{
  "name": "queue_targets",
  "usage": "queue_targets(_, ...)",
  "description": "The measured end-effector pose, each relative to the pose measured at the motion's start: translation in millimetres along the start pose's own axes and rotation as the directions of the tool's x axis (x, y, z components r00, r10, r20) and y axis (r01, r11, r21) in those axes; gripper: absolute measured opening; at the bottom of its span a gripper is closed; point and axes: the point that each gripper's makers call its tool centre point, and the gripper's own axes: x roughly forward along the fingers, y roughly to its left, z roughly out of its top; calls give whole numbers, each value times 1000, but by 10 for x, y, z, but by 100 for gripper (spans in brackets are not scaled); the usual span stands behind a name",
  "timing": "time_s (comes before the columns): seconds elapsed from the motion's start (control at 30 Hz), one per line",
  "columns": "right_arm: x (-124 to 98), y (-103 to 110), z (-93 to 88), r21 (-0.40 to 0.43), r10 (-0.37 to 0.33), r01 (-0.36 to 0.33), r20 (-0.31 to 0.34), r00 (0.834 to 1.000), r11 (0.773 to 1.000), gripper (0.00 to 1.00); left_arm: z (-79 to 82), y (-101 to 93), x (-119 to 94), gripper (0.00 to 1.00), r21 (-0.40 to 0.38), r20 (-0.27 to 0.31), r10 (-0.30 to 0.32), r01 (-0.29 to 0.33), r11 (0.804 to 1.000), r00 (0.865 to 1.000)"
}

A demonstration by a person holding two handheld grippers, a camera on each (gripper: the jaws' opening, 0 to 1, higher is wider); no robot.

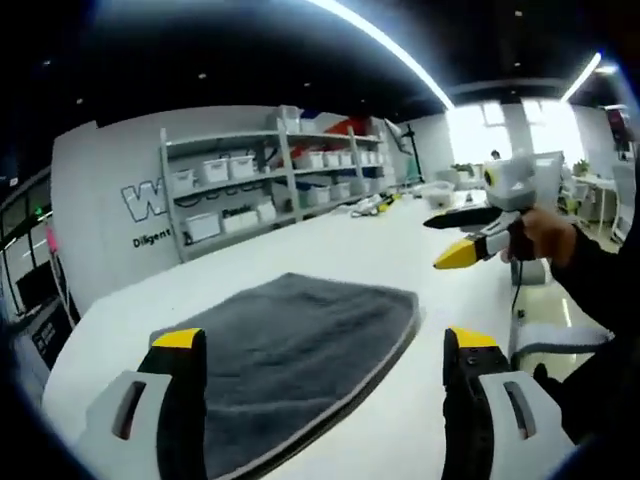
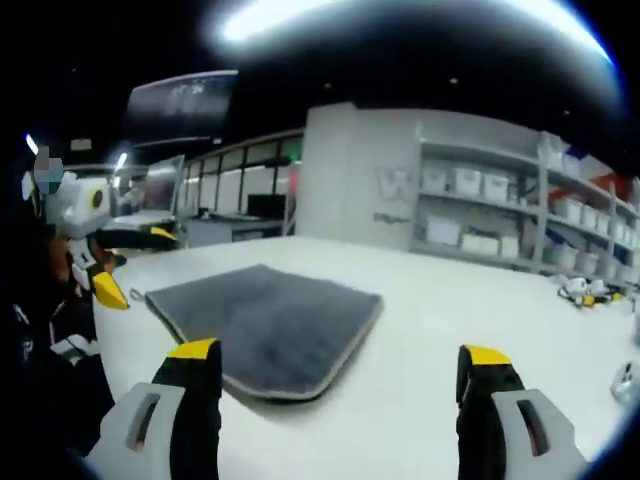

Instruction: Open the folded towel by lifting each exposed corner and separating the folded layers until the towel lies flat within the target outline without major curled edges

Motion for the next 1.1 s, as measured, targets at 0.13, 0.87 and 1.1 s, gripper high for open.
queue_targets(0.13,-11,-46,5,-17,8,-8,-10,1000,1000,100,-22,-173,145,94,42,-22,-34,35,999,999)
queue_targets(0.87,173,-284,623,-251,73,-82,-44,996,964,99,107,-526,556,81,130,-52,-80,86,988,995)
queue_targets(1.1,271,-281,782,-303,135,-159,-99,986,940,99,126,-631,657,85,203,-84,-104,119,972,991)
